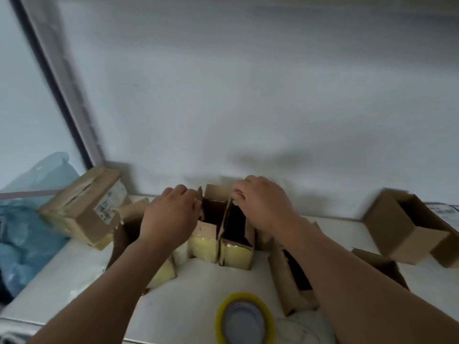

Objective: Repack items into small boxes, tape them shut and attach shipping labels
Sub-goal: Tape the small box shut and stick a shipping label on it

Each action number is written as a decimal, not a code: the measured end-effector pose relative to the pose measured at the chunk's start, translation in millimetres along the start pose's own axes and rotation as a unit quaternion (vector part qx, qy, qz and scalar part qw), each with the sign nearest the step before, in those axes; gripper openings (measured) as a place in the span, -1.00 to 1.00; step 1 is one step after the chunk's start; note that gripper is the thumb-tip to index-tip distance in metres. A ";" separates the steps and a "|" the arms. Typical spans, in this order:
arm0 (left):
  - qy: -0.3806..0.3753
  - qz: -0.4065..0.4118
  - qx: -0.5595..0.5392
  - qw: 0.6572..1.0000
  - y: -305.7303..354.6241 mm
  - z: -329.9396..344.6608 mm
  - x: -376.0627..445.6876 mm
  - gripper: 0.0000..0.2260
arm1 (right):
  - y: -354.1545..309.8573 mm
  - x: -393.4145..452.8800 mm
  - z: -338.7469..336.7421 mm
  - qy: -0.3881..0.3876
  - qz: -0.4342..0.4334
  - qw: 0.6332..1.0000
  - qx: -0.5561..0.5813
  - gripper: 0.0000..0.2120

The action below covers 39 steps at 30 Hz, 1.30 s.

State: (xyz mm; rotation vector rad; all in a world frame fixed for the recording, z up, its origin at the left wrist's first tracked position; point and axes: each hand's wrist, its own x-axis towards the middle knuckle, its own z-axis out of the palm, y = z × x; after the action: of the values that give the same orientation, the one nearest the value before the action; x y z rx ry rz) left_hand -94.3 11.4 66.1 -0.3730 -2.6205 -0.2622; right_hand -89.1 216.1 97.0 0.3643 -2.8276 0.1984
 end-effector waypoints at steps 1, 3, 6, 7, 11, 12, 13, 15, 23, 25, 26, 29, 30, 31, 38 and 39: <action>-0.001 -0.009 0.000 1.000 -13.2 -1.6 4.4 -0.81 | -8.6 12.2 4.8 -0.010 -0.009 1.000 0.005 -0.74; -0.017 -0.034 0.001 0.999 -36.4 -4.9 14.9 -0.76 | -25.8 36.0 14.1 -0.031 -0.028 0.999 0.021 -0.74; -0.062 -0.066 0.011 0.996 -68.1 -2.0 31.0 -0.72 | -52.6 66.9 35.5 -0.084 -0.071 0.994 0.022 -0.72; -0.083 -0.069 0.008 0.994 -76.3 1.9 35.2 -0.71 | -62.1 73.6 43.7 -0.113 -0.094 0.989 0.012 -0.71; -0.168 -0.065 -0.029 0.983 -97.5 23.3 41.6 -0.66 | -87.5 76.5 78.9 -0.170 -0.249 0.945 -0.129 -0.67; -0.177 -0.064 -0.023 0.982 -102.4 28.6 40.8 -0.64 | -89.1 73.7 87.5 -0.175 -0.282 0.928 -0.172 -0.65; -0.184 -0.064 -0.013 0.981 -107.6 33.2 39.4 -0.62 | -89.7 70.4 94.7 -0.184 -0.299 0.915 -0.201 -0.63; -0.199 -0.072 -0.006 0.977 -116.4 41.0 36.0 -0.60 | -89.9 65.6 107.3 -0.194 -0.305 0.909 -0.209 -0.60; -0.272 -0.066 -0.112 0.953 -133.0 51.1 25.3 -0.64 | -123.6 76.6 109.5 -0.267 -0.268 0.889 -0.257 -0.70; -0.299 -0.046 -0.107 0.947 -138.3 47.0 26.0 -0.65 | -130.1 80.2 114.6 -0.325 -0.239 0.871 -0.279 -0.57; -0.311 -0.040 -0.102 0.944 -140.9 44.7 26.3 -0.65 | -131.6 81.2 117.9 -0.359 -0.222 0.861 -0.284 -0.46; -0.342 -0.025 -0.076 0.936 -148.4 40.4 26.9 -0.67 | -129.8 78.4 129.0 -0.427 -0.187 0.837 -0.287 -0.20; -0.351 -0.022 -0.068 0.933 -149.7 39.7 27.2 -0.67 | -127.2 75.9 133.1 -0.424 -0.184 0.842 -0.278 -0.19; -0.355 -0.020 -0.064 0.932 -150.1 39.4 28.0 -0.67 | -124.6 73.4 137.4 -0.406 -0.186 0.855 -0.263 -0.23; -0.306 -0.050 -0.084 0.947 -143.0 35.5 31.1 -0.65 | -118.2 70.8 123.2 -0.391 -0.105 0.907 -0.112 -0.52; -0.290 -0.061 -0.097 0.950 -141.4 32.0 31.5 -0.66 | -117.3 72.1 116.0 -0.390 -0.096 0.911 -0.093 -0.54</action>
State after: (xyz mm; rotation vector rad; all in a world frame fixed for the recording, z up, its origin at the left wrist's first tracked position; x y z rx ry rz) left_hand -178.1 -107.5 36.8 -0.4020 -3.2140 -0.5222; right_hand -154.9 67.5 19.5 0.8271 -3.5040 -0.3390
